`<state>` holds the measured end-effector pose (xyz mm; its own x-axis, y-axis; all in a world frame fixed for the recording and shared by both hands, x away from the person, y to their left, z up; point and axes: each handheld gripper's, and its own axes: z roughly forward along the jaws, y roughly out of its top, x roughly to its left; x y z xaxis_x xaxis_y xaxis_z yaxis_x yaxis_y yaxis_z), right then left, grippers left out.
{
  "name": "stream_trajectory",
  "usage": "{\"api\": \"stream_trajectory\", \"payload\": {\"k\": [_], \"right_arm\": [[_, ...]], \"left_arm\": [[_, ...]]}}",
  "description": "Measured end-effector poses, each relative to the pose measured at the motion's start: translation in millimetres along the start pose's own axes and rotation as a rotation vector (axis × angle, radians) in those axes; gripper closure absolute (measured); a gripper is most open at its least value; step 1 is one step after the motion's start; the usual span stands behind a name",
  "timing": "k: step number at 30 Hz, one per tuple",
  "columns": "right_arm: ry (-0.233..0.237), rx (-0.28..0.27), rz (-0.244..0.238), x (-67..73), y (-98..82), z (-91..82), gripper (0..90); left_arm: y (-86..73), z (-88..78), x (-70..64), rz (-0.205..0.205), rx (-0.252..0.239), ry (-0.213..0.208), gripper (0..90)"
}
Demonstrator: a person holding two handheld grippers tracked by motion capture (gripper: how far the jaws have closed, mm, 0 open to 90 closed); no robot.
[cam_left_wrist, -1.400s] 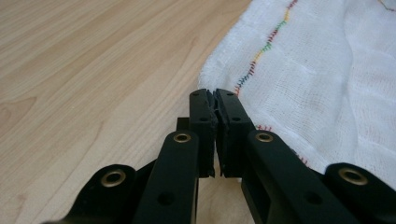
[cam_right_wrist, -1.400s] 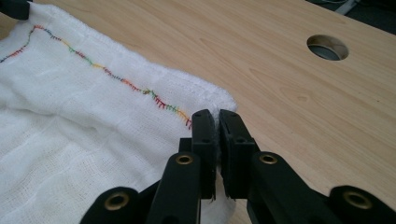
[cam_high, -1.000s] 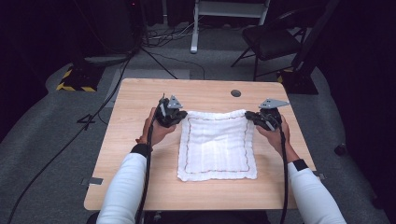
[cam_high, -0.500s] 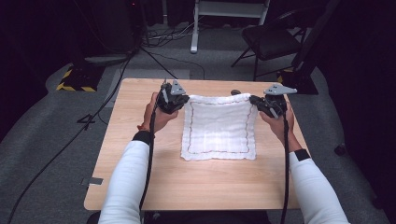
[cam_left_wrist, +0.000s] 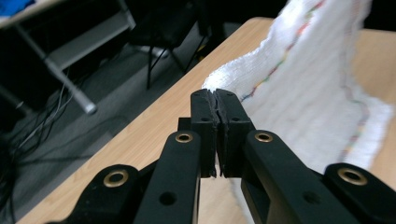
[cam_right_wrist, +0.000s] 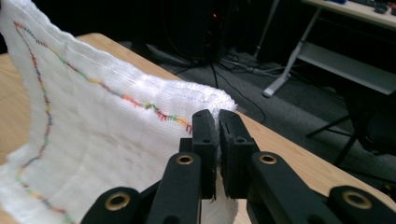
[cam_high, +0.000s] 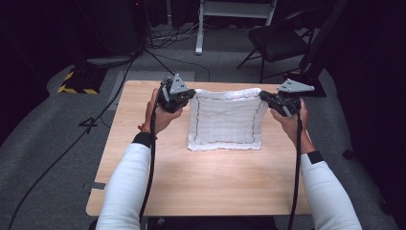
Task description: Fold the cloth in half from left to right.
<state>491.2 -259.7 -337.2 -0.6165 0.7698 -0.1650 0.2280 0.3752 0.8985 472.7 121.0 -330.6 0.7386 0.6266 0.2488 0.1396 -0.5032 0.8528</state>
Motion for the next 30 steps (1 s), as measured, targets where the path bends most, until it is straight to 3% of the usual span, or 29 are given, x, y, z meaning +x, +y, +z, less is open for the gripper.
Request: {"api": "stream_trajectory", "payload": {"k": [6, 7, 8, 10, 15, 18, 21, 23, 24, 25, 26, 27, 28, 29, 30], "right_arm": [[0.038, -0.038, -0.047, 17.7, 9.9, -45.0, 85.9], [0.038, -0.038, -0.047, 17.7, 9.9, -45.0, 85.9], [0.049, -0.049, -0.067, 26.8, 13.5, -58.8, 85.9], [0.061, -0.061, -0.086, 35.5, 16.2, -70.3, 85.8], [0.084, -0.076, -0.133, 55.4, 22.8, -88.7, 85.8], [0.09, -0.084, -0.131, 57.4, 25.6, -91.2, 85.8], [0.089, -0.078, -0.122, 55.1, 25.8, -87.4, 85.8], [0.081, -0.048, -0.093, 44.9, 21.2, -69.8, 85.8], [0.08, -0.034, -0.078, 40.1, 18.0, -61.0, 85.7], [0.077, -0.019, -0.057, 35.0, 14.0, -50.5, 85.7], [0.077, -0.019, -0.057, 35.0, 14.0, -50.5, 85.7], [0.057, 0.027, -0.026, 22.1, 2.9, -20.7, 85.7], [0.057, 0.027, -0.026, 22.1, 2.9, -20.7, 85.7], [0.054, 0.061, 0.013, 12.0, -7.3, 5.1, 85.6], [0.048, 0.085, 0.021, 7.3, -13.3, 19.6, 85.4]], "left_arm": [[8.5, -40.9, -23.9, 0.067, -0.024, -0.026, 86.8], [8.5, -40.9, -23.9, 0.067, -0.024, -0.026, 86.7], [11.2, -53.1, -32.7, 0.086, -0.035, -0.024, 86.8], [13.6, -63.7, -39.6, 0.096, -0.046, -0.031, 86.7], [19.8, -79.9, -51.6, 0.129, -0.066, -0.039, 86.7], [21.2, -80.5, -50.3, 0.124, -0.075, -0.042, 86.7], [18.2, -71.0, -41.7, 0.098, -0.061, -0.049, 86.6], [11.2, -55.5, -32.2, 0.076, -0.028, -0.042, 86.6], [-0.3, -33.1, -19.4, 0.033, 0.008, -0.038, 86.6], [-0.3, -33.1, -19.4, 0.033, 0.008, -0.038, 86.5], [-7.0, -19.3, -12.7, 0.011, 0.031, -0.032, 86.5], [-15.8, -0.8, -4.9, -0.022, 0.059, -0.021, 86.3], [-21.2, 10.3, -0.6, -0.045, 0.076, -0.021, 86.3], [-28.1, 24.7, 4.2, -0.068, 0.098, -0.017, 86.1], [-40.9, 52.0, 11.1, -0.096, 0.154, 0.016, 85.1]]}}
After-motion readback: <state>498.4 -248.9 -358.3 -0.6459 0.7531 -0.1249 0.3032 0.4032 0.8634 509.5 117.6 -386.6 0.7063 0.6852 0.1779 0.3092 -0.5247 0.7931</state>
